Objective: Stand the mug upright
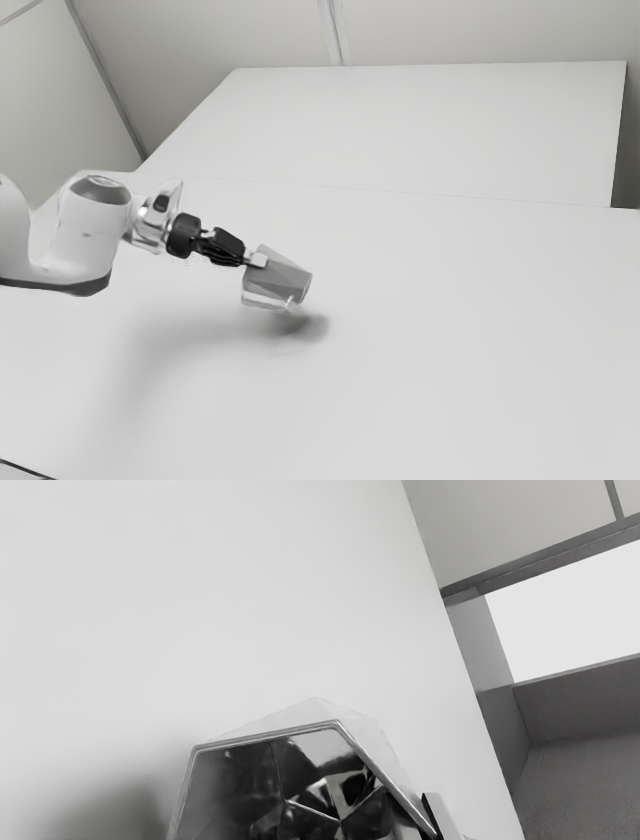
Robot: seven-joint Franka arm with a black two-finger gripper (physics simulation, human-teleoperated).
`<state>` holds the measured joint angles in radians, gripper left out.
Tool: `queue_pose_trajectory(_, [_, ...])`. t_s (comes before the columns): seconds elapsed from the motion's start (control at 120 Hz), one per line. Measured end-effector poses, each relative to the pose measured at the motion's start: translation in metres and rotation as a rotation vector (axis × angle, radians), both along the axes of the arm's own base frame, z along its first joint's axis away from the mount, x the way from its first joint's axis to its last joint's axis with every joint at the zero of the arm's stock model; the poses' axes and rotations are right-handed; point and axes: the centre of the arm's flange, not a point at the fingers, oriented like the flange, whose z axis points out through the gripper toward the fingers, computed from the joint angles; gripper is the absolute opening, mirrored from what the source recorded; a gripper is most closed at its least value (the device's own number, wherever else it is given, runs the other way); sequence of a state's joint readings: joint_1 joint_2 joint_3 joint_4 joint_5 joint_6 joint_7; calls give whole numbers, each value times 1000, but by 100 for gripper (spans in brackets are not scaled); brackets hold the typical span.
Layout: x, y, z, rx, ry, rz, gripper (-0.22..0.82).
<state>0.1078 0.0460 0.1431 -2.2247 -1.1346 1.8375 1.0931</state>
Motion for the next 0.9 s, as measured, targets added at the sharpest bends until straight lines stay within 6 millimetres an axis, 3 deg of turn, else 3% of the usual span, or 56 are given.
queue_pose_trajectory(0.175, [29,7,72,420,-14,-188,-18])
queue_pose_trajectory(0.3, [37,5,91,677,39,-252,-18])
queue_pose_trajectory(0.433, [43,1,97,867,67,-239,-18])
queue_pose_trajectory(0.567, [44,-3,89,999,101,-197,-18])
queue_pose_trajectory(0.9, [29,-9,20,1066,204,-37,-18])
